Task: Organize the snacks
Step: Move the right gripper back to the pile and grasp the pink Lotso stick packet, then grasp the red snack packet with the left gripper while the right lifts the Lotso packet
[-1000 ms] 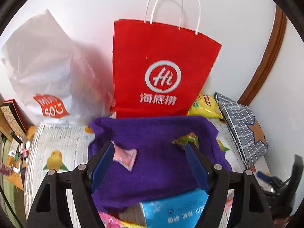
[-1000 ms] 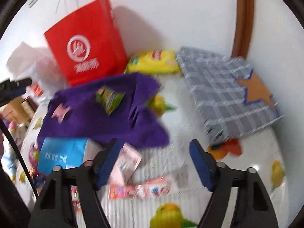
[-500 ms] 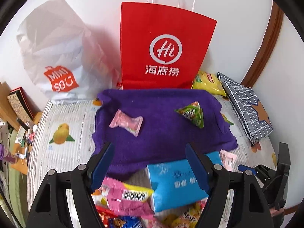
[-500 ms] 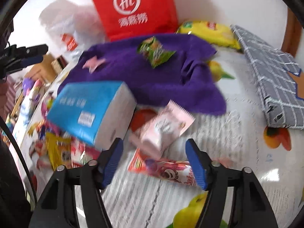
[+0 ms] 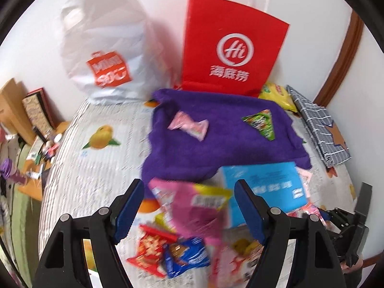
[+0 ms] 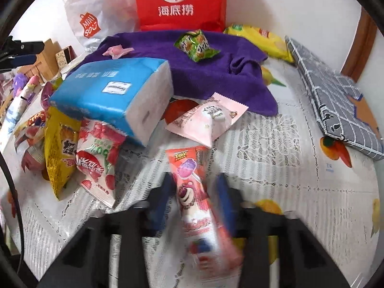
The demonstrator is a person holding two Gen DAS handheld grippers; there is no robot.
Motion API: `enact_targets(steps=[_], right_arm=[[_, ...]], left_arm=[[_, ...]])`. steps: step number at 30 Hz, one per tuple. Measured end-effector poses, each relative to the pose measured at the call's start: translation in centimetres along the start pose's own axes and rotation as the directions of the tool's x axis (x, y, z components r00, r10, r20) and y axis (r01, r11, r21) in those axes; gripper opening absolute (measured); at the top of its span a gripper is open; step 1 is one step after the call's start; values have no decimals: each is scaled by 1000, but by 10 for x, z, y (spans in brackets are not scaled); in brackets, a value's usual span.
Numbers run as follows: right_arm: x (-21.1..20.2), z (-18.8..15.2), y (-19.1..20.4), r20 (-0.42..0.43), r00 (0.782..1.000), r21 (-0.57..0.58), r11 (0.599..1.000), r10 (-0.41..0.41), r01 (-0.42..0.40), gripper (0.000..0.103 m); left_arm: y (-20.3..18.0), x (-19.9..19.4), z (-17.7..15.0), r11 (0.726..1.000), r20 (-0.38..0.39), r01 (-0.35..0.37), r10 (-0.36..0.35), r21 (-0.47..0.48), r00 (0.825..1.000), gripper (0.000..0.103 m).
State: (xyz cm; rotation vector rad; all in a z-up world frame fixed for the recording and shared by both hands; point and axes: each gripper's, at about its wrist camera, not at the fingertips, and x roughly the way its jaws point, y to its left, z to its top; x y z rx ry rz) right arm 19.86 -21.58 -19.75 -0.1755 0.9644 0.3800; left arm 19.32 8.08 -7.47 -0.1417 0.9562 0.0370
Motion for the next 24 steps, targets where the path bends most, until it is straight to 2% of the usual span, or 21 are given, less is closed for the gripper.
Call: enact_targets(steps=[3,6,11,15,19,24], right_arm=[[-7,-9,5,28,998,23,999,-50,50,22],[-15,-17,6,59,998,77,997,-36,31,22],[-14,-23,9,74,996,109,993,-53,45,22],[-14,-23,9,71,995,118,991,-66,58,22],[-13,-23,11,66,994,105,991,-92,85,22],[-13,-23,9,69,994,124,990,-80,71,22]], left_arm=[[18,2,-13,999,-17,-33,32,-25,999,76],[33,5,-27,998,-41,-46,44,-43,998,76],[47,18,-52,996,-89,-67,62,-54,994,76],[53,32,-68,995,-129,-92,86,-40,988,74],[57,39,-78,992,-134,-123,121,-2,984,70],[46,51,-83,995,-156,-81,88,55,984,63]])
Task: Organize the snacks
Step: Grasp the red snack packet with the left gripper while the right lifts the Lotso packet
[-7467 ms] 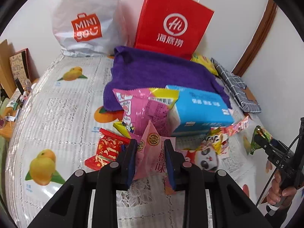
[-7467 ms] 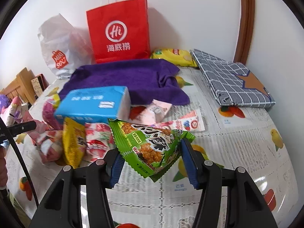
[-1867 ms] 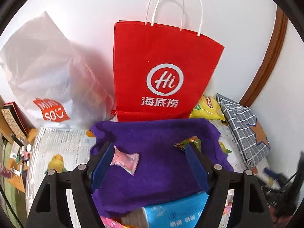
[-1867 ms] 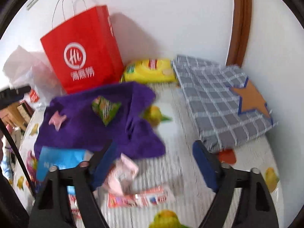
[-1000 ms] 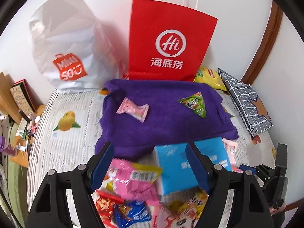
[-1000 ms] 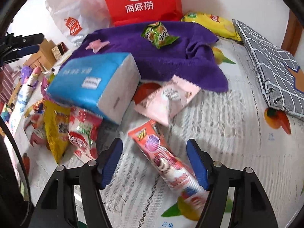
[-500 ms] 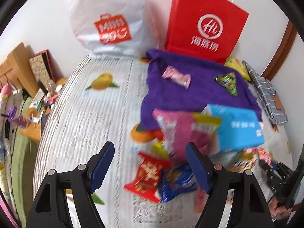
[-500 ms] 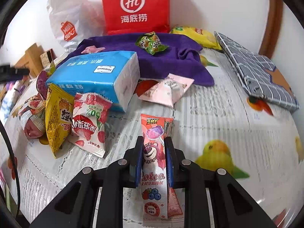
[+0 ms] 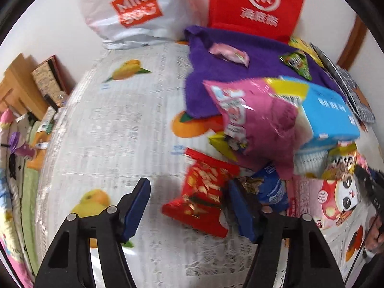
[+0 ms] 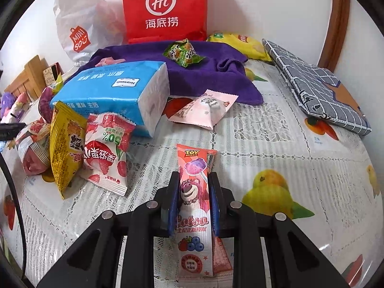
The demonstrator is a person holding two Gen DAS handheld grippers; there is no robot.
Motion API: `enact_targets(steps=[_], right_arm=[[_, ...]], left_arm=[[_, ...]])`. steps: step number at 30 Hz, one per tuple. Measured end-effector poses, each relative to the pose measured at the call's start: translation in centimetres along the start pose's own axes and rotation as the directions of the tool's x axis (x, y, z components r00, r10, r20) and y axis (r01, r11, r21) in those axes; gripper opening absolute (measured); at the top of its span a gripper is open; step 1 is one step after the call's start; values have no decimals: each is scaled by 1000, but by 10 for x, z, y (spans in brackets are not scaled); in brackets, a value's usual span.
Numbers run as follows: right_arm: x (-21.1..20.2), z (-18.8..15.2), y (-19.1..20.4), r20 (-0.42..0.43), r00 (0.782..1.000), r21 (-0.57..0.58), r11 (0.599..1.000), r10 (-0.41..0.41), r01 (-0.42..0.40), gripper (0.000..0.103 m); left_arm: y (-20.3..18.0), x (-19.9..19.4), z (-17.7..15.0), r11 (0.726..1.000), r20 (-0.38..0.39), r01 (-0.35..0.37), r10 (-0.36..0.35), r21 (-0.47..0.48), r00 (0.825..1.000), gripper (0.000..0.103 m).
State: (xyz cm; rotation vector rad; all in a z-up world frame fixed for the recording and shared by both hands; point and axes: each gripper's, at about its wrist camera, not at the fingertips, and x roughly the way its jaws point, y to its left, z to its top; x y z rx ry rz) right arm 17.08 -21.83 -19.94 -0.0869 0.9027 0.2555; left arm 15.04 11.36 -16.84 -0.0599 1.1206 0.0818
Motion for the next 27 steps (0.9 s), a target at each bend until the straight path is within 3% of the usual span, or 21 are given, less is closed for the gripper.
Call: enact_targets(steps=[2,5,19,27], right_arm=[[0,0,-1,1,1000,10,1000,5,-5,22],[0,0,-2,1,1000,12,1000,3,-3,23],[1,0,1,0,1000,3,1000,-4,4,25],[1,0,-1,1,1000,15,1000,10,-10,26]], left_arm=[[-5,8,-1,1000,-24,1,-1,9,1000,60],[-11,4,-4,999,14,-4,3,39,1000,49],[-11,-1,-25,1000,178,-12,12,-3,984,48],[-10,-1,-24,1000,177,-10,12,-10,984,49]])
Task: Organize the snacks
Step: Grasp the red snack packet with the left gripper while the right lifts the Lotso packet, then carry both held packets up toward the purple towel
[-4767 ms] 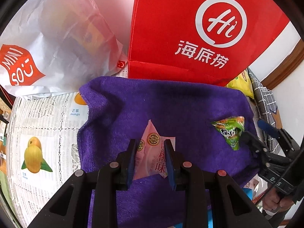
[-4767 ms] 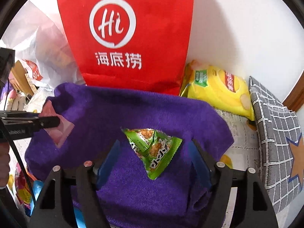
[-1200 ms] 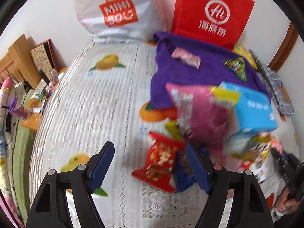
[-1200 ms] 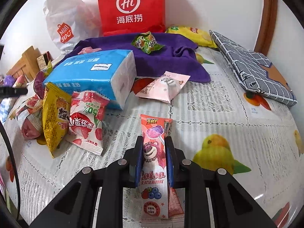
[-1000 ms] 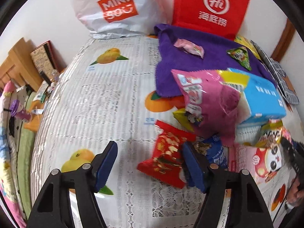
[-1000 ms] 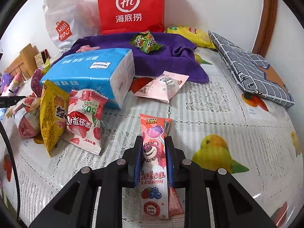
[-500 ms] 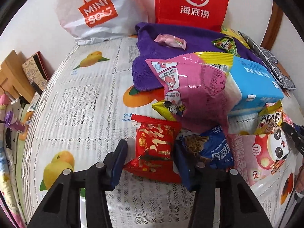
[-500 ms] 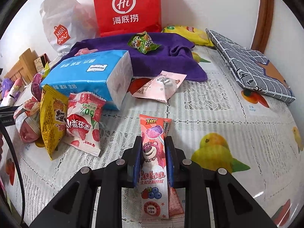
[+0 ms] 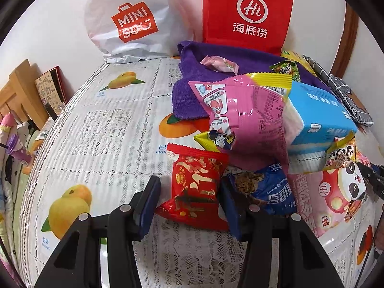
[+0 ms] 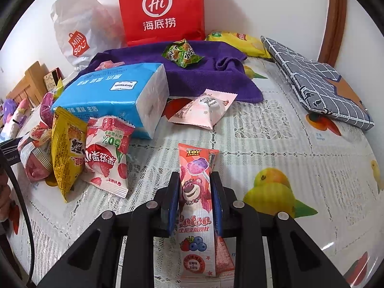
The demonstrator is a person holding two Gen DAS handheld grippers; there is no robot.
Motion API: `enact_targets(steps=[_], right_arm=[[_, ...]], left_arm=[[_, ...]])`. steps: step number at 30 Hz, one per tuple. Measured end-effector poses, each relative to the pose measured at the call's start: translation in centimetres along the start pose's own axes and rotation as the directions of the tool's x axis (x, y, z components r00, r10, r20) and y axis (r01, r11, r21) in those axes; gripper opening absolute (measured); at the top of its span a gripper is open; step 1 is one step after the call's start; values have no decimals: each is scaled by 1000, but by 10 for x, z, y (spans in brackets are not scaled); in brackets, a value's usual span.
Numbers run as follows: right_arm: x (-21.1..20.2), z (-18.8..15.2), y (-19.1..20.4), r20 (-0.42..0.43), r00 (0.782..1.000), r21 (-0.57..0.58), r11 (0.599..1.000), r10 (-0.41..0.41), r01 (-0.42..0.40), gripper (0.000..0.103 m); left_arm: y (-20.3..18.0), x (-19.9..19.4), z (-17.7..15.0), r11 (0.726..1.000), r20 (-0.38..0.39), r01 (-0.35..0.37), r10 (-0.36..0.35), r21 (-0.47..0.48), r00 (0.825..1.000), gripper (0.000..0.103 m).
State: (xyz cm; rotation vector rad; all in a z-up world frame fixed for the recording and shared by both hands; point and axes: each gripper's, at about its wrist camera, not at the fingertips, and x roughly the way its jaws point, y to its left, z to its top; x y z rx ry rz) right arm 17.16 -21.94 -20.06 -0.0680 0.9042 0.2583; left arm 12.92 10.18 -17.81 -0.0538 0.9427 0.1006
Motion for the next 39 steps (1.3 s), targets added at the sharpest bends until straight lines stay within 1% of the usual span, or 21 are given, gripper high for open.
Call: enact_targets(steps=[9,13,17,20,24,26,29,32,39], right_arm=[[0,0,3,0,1000,-19,1000,-17,17,26],[0,0,3,3,1000,-15,1000,-28,28,21],[-4,-1,0,3,999,2,999,-50,50,21],[-16,0,0,27,999,16,999,-32,32,21],[-36,6,5,70,997,20,1000,-19,18,21],[-45,9,9,87,996,20,1000,-13,12,21],[-56,13,16,103,995,23,1000,-19,17,21],[-68,18,21,107,994,40,999,-14,10,21],[-108,30,32,169,985,54,998,-38,29,21]], left_arm=[[0,0,-1,1000,2,1,-1,-5,1000,47],[1,-2,-2,1000,1,18,-18,1,1000,46],[11,-11,-3,999,-8,44,-44,-25,999,46],[18,-20,-5,999,-2,33,-33,-41,999,46],[24,-33,-6,995,3,62,-62,-72,998,46],[23,-40,-6,995,15,61,-60,-73,998,46],[17,-54,-4,995,34,71,-69,-65,997,46],[10,-68,0,993,47,97,-94,-62,994,46],[-16,-99,12,988,82,145,-141,-50,987,46]])
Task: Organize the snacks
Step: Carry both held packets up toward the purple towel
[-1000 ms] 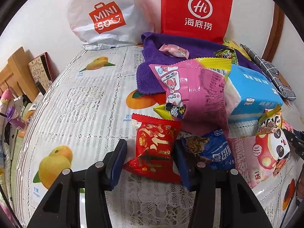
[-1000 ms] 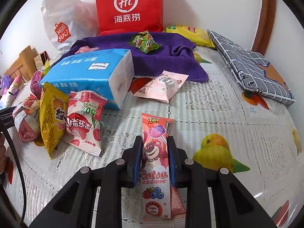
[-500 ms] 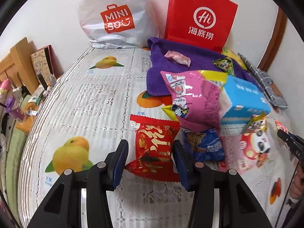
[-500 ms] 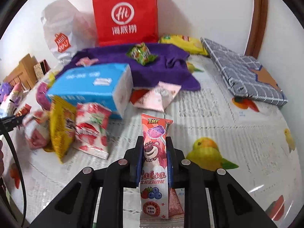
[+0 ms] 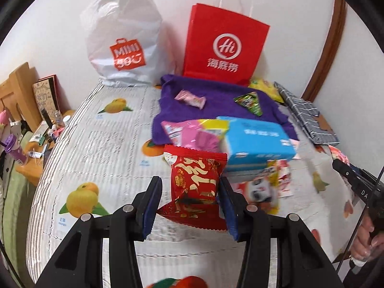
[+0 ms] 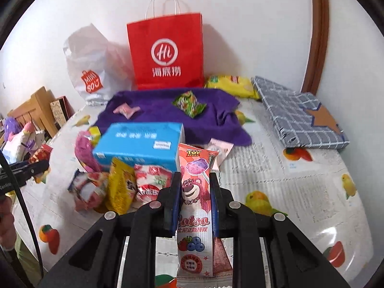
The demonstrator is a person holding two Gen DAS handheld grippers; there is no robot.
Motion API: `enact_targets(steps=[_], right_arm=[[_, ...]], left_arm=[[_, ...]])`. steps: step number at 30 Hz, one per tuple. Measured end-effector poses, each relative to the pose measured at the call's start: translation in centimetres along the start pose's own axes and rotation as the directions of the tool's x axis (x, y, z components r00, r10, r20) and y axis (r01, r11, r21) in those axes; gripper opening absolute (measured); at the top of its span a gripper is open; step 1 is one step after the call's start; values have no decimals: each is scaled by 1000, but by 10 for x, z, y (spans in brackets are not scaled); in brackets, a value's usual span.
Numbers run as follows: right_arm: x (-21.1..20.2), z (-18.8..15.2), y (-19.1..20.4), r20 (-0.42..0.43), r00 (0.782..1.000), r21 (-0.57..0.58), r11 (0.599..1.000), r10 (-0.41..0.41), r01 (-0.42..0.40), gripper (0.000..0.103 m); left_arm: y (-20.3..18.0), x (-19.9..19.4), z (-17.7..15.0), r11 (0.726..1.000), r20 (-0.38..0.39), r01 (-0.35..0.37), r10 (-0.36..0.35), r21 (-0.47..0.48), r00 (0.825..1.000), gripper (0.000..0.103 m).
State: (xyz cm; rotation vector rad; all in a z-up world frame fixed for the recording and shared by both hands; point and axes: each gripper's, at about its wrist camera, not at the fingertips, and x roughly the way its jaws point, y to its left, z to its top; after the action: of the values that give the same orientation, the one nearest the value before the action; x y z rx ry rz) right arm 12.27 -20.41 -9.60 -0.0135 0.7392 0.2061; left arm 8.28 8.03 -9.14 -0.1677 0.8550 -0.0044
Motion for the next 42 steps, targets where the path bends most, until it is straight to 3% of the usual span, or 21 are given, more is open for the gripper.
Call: enact_targets(steps=[10,21,30,42], right_arm=[[-37,20,-2,63,998,29,1000,-10,8,21],[-37,60,-3,100,995,26,1000,0,-3,21],[-5,115,9,118,992,7,999,41,-42,21],[74,176,8,71,992,28,994,102,-105,21]], left_arm=[[-41,-20,21,996,30,86,-87,18,996,46],[-65,-21,64,991,63,122,-125,45,990,46],[-67,-9,115,994,100,101,-106,49,989,46],[-35,39,181,999,106,41,-41,3,994,46]])
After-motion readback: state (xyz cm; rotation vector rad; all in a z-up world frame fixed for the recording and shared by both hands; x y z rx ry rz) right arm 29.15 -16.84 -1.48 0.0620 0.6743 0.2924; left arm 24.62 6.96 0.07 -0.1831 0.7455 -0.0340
